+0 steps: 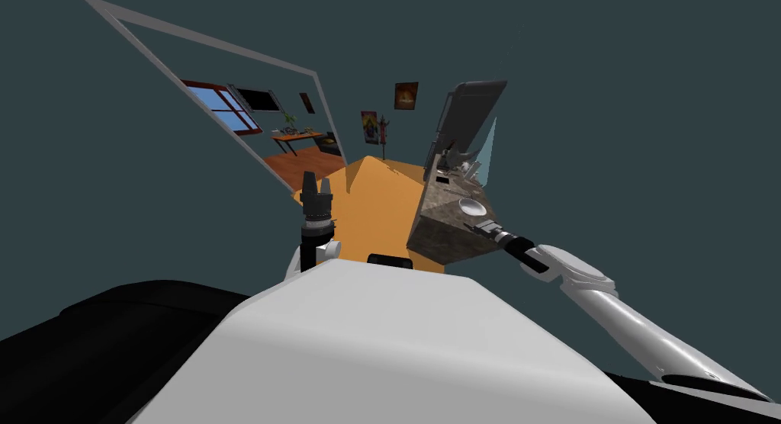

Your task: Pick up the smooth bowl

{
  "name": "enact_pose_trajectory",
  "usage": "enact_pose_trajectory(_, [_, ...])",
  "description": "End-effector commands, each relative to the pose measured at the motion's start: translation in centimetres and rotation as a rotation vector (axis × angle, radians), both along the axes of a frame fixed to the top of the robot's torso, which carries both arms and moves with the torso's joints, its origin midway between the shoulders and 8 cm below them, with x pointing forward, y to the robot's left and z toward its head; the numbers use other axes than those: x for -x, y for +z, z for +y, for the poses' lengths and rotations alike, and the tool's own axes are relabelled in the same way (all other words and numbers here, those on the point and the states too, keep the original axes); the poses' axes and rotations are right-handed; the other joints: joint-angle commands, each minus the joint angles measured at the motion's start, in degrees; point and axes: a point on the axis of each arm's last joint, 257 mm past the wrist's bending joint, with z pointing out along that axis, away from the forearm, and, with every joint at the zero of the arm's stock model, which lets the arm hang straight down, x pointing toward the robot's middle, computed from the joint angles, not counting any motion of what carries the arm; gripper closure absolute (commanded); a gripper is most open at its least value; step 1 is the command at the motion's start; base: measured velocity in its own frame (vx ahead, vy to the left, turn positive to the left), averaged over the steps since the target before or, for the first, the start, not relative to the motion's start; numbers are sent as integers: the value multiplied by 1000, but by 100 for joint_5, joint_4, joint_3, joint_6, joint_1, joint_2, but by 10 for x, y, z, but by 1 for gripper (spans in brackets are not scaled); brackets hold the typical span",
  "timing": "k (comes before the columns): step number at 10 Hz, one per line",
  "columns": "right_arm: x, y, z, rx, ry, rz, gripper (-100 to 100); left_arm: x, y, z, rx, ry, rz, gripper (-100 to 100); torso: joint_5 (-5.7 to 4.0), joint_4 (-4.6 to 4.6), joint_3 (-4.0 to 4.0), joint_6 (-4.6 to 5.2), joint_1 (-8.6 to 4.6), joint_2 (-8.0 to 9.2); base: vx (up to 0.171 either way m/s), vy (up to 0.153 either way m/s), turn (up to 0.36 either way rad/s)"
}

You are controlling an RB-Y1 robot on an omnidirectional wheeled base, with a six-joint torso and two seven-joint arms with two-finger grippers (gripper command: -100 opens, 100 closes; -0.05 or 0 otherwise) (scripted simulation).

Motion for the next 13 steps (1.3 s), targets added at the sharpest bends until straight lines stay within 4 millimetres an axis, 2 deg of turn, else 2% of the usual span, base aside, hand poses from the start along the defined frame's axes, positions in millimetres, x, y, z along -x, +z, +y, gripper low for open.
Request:
enact_pose_trajectory(1, [12, -3, -24, 92, 6, 40, -100, 0, 0, 0, 0, 0, 0, 0, 0, 0, 0, 0, 0, 0, 36, 11, 117])
enact_pose_trajectory(2, [22, -9, -43, 156, 10, 75, -100, 0, 0, 0, 0, 0, 0, 0, -1, 0, 0, -3, -3, -1, 62, 22, 217])
enact_pose_trajectory(3, [21, -6, -45, 166, 11, 76, -100, 0, 0, 0, 0, 0, 0, 0, -1, -1, -4, -3, -1, -7, 54, 15, 78])
enact_pose_trajectory(4, [31, -9, -65, 232, 16, 113, -100, 0, 0, 0, 0, 0, 0, 0, -1, -2, -5, -1, -1, -8, 50, 12, 130])
enact_pose_trajectory(5, [31, -9, -65, 232, 16, 113, -100, 0, 0, 0, 0, 0, 0, 0, 0, -2, -4, -4, -1, -8, 40, -1, 77])
enact_pose_trajectory(8, [65, -18, -116, 397, 34, 228, -100, 0, 0, 0, 0, 0, 0, 0, -3, -3, -8, -5, -9, -13, 70, -5, 188])
enact_pose_trajectory(10, [89, -24, -143, 478, 47, 305, -100, 0, 0, 0, 0, 0, 0, 0, -3, -6, -14, -2, -9, -24, 99, -9, 190])
enact_pose_trajectory(11, [113, -30, -164, 537, 61, 377, -100, 0, 0, 0, 0, 0, 0, 0, -3, -6, -16, -5, -9, -27, 135, -20, 303])
enact_pose_trajectory(13, [136, -38, -178, 575, 75, 442, -100, 0, 0, 0, 0, 0, 0, 0, -7, -9, -22, -2, -22, -37, 113, -56, 152])
